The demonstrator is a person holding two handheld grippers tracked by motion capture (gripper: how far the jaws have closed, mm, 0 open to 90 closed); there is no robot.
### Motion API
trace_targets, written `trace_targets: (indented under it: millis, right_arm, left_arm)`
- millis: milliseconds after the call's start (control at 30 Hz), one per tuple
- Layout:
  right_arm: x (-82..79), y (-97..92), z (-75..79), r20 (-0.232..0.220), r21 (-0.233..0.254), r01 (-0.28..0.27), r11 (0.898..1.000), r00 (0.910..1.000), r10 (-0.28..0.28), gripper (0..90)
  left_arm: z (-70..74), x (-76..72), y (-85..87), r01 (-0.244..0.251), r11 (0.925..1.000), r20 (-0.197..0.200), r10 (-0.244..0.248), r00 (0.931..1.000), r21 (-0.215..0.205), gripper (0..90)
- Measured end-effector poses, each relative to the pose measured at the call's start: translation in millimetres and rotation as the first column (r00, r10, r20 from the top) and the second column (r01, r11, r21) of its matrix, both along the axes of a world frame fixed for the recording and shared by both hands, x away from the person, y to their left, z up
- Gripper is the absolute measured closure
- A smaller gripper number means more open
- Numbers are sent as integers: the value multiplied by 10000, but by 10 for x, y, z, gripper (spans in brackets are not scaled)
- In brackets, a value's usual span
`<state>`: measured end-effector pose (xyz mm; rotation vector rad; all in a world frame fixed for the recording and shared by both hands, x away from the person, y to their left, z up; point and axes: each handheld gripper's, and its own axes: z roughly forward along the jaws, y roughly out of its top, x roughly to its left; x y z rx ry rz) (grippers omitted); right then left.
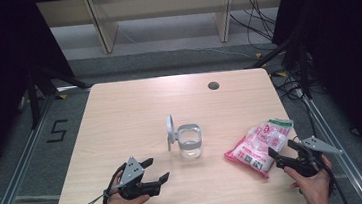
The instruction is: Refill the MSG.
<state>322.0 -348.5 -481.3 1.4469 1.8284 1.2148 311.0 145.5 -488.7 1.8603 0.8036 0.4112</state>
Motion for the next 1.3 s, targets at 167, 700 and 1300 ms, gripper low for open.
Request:
trace_targets:
  millis: [167, 700, 1300]
  right_arm:
    - [55, -19, -16, -136, 362, 324, 9988, 9994, -319, 164]
    - [361, -3, -70, -590, 92, 191, 9998, 9981, -186, 221]
    - [568, 21, -144, -1096, 478, 18, 9989, 9940, 35, 354]
  left_arm:
    - [-17, 4, -7, 7, 10000, -39, -7, 10000, -4, 253]
    - [-30, -2, -36, 157, 9998, -72, -158, 9998, -78, 253]
    - [-55, -3, -48, 134, 9999, -156, -133, 9998, 48, 253]
